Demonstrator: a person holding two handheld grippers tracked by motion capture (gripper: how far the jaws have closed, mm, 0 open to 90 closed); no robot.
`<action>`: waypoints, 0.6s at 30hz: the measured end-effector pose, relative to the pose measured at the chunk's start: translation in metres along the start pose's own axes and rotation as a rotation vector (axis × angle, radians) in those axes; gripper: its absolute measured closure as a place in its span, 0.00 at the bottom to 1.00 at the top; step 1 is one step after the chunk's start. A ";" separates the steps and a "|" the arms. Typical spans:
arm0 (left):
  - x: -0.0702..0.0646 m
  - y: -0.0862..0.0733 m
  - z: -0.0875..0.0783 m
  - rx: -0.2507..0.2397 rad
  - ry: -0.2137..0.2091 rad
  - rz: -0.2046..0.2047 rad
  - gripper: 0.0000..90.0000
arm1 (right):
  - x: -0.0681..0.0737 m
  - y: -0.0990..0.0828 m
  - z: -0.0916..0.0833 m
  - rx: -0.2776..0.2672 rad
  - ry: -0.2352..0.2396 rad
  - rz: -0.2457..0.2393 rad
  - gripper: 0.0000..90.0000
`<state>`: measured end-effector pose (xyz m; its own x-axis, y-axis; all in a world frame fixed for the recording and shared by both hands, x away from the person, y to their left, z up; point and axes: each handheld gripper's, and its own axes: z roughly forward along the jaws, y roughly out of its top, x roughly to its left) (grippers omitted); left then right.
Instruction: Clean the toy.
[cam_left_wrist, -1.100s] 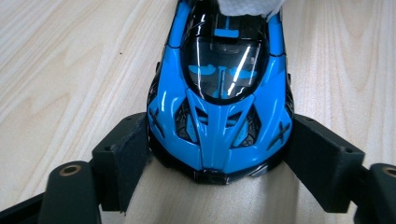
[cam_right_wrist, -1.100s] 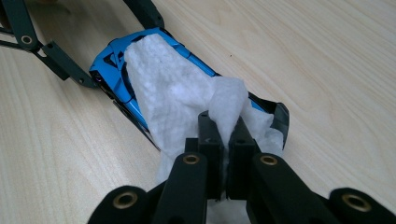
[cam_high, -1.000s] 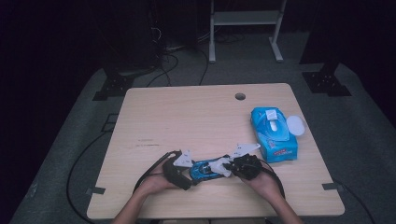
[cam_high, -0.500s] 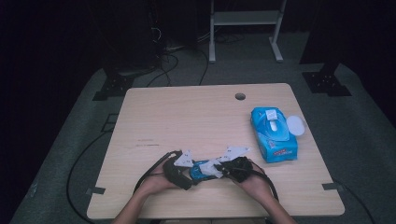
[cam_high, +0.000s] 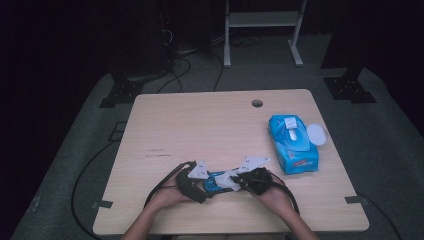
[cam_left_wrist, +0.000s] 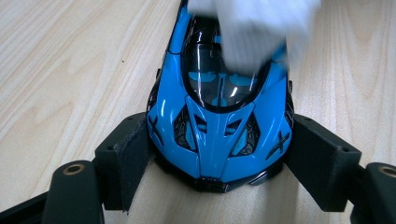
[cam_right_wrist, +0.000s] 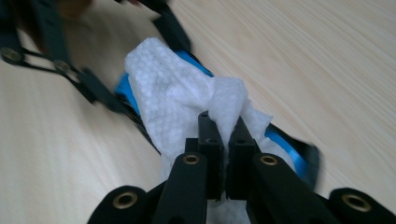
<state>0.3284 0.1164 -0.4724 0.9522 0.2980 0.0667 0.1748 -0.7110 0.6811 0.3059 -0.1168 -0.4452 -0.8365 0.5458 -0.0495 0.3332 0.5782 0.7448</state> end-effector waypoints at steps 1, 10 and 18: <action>0.000 0.000 -0.001 0.005 0.000 0.004 0.28 | 0.005 0.003 0.003 0.000 -0.012 -0.019 0.97; 0.000 0.000 0.000 -0.002 0.000 0.004 0.28 | 0.001 -0.001 -0.005 0.036 -0.019 -0.047 0.97; 0.000 0.000 -0.001 0.005 0.002 0.008 0.28 | 0.024 0.017 0.023 0.038 0.110 -0.098 0.97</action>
<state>0.3287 0.1169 -0.4720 0.9531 0.2937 0.0732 0.1687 -0.7163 0.6770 0.3016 -0.0807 -0.4491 -0.9076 0.4174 -0.0458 0.2624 0.6489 0.7142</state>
